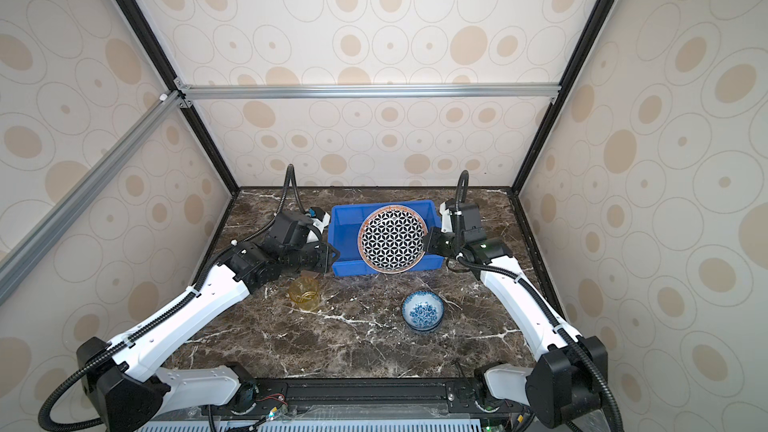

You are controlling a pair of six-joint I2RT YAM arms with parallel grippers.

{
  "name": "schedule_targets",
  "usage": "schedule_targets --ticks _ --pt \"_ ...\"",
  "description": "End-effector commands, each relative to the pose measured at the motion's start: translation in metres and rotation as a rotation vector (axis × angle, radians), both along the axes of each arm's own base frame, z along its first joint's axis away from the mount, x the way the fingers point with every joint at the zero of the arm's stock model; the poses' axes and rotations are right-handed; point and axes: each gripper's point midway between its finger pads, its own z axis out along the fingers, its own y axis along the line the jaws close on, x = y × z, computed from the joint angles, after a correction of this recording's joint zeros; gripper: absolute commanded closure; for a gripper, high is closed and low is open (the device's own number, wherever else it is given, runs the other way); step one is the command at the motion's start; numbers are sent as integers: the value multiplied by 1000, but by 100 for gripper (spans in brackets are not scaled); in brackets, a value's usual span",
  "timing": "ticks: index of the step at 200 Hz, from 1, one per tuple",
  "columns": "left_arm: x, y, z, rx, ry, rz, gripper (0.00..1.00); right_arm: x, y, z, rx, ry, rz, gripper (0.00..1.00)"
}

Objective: Place the mixed dishes into the plastic bin
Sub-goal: 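Lower the geometric plate into the bin against the striped plate with the right gripper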

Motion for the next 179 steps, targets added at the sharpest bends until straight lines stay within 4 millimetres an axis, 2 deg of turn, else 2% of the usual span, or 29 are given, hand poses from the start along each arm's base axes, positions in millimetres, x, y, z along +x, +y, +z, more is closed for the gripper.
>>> schedule_targets --ticks 1,69,179 --pt "7 -7 18 -6 -59 -21 76 20 5 39 109 -124 0 100" --pt "16 -12 18 1 -74 -34 76 39 1 37 127 -119 -20 100" --pt "26 -23 10 3 -65 -67 76 71 1 19 184 -72 -33 100"
